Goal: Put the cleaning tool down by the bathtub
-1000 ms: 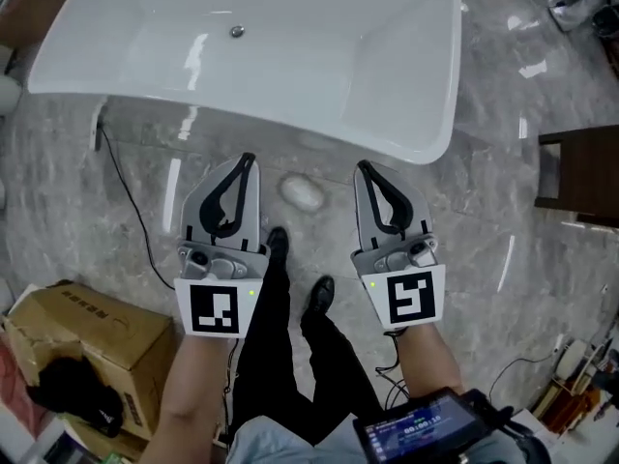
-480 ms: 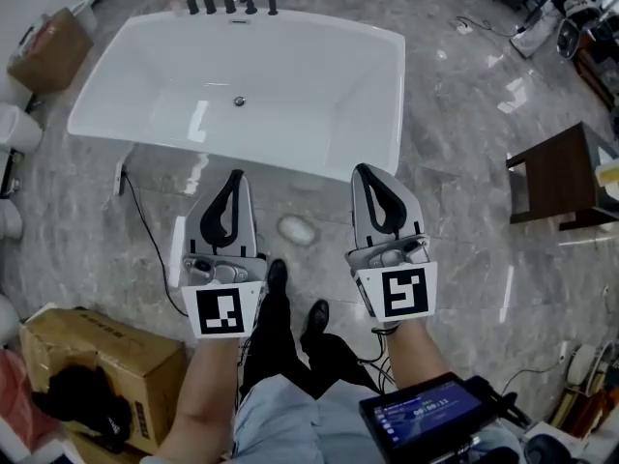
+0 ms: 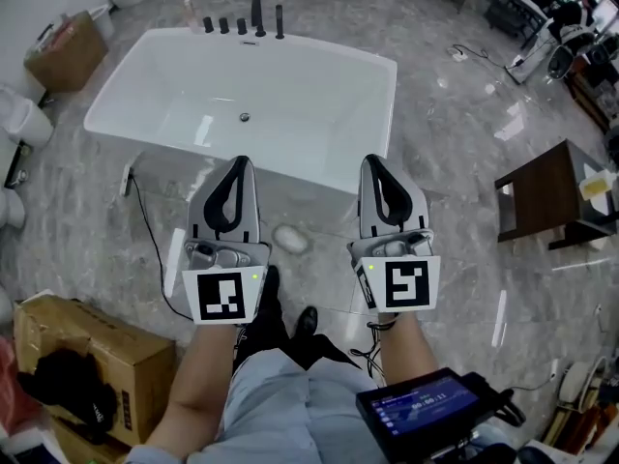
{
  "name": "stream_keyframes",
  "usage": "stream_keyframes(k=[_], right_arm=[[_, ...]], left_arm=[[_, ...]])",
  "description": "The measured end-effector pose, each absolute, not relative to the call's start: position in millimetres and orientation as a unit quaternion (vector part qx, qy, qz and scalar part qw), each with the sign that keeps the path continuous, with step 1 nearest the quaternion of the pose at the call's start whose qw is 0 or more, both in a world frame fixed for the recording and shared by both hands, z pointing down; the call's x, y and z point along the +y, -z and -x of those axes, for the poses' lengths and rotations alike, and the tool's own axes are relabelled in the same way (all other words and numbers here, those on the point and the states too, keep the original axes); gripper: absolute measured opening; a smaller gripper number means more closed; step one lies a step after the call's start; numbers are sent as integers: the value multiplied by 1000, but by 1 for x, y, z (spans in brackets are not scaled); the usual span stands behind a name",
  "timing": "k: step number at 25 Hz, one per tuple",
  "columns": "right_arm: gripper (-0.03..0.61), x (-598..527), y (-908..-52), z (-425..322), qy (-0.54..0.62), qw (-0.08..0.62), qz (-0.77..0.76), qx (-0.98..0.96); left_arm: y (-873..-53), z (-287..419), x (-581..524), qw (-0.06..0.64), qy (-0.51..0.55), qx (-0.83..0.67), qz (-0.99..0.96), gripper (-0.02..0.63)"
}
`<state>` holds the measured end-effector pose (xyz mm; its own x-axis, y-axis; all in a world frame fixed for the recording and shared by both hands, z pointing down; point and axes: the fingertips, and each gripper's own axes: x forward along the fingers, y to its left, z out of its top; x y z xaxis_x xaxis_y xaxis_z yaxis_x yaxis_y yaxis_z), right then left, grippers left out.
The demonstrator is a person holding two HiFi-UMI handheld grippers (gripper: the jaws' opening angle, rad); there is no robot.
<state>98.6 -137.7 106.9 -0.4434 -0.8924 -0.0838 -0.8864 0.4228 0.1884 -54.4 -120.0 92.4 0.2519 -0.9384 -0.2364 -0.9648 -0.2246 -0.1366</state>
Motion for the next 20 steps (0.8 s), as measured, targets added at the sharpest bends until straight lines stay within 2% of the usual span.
stream_keyframes(k=[20], right_arm=[[12,-92,-52,-107,146,-15,-524,-839]], left_arm=[[-28,44,-64,176,-79,612,767,14]])
